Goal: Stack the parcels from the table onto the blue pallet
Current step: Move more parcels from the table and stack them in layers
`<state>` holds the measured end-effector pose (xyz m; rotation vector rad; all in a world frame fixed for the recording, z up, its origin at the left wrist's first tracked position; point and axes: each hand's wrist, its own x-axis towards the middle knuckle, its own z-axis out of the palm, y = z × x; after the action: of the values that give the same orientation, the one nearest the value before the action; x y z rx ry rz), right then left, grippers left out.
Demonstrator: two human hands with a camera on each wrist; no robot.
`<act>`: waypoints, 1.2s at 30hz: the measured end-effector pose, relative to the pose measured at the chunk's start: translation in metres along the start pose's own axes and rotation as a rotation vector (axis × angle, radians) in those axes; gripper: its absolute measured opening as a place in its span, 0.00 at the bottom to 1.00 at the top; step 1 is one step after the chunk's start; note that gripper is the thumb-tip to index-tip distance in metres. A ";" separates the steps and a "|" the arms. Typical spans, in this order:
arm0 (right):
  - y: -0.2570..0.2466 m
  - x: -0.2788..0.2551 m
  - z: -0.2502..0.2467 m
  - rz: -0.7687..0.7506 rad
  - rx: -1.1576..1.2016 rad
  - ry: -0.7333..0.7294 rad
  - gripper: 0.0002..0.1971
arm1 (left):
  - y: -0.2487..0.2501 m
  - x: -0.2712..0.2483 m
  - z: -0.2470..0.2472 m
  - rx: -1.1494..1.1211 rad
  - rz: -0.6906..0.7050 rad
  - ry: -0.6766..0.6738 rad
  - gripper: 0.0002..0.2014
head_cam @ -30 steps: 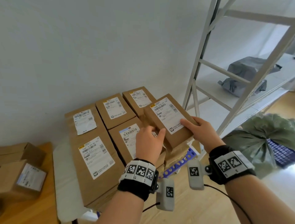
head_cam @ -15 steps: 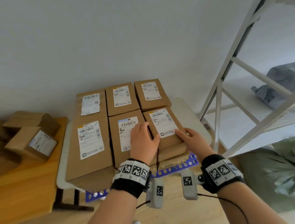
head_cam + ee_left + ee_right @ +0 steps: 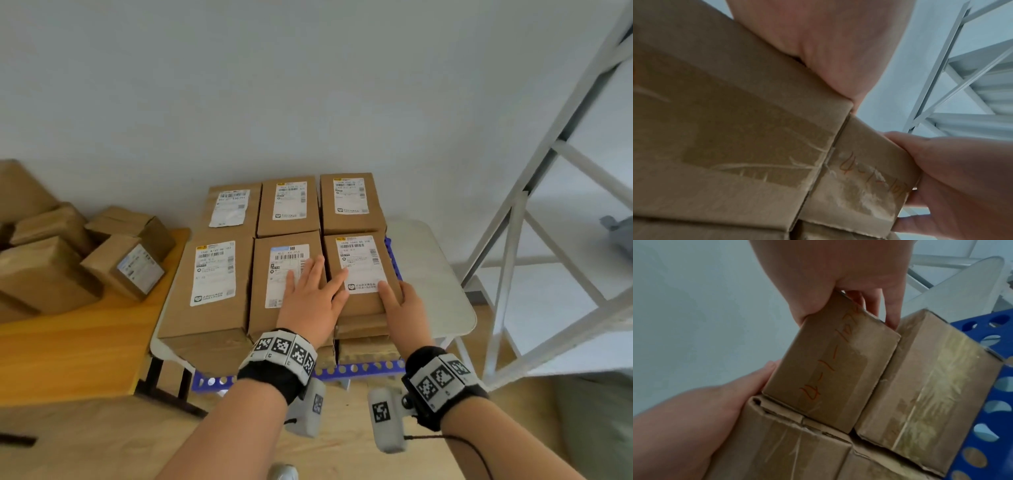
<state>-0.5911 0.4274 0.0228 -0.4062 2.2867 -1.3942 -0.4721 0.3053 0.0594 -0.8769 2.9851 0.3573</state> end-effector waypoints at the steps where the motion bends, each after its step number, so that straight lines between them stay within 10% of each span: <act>1: 0.000 0.000 0.000 0.002 -0.008 -0.002 0.24 | 0.000 0.000 0.000 0.009 0.000 -0.009 0.25; 16: -0.012 0.003 -0.010 0.022 -0.067 -0.057 0.33 | 0.009 -0.002 -0.008 -0.092 -0.030 0.062 0.27; 26: -0.030 0.007 -0.018 -0.050 -0.024 -0.038 0.32 | -0.020 -0.023 -0.035 -0.152 -0.312 0.302 0.28; 30: -0.032 0.005 -0.014 -0.043 -0.067 -0.069 0.33 | -0.051 -0.036 -0.036 -0.148 -0.645 0.113 0.38; 36: -0.032 0.000 -0.006 -0.059 -0.097 -0.040 0.36 | -0.058 -0.040 -0.024 -0.043 -0.581 0.054 0.39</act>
<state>-0.5929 0.4177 0.0534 -0.5308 2.3335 -1.2938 -0.4059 0.2744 0.0734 -1.7030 2.5985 0.3772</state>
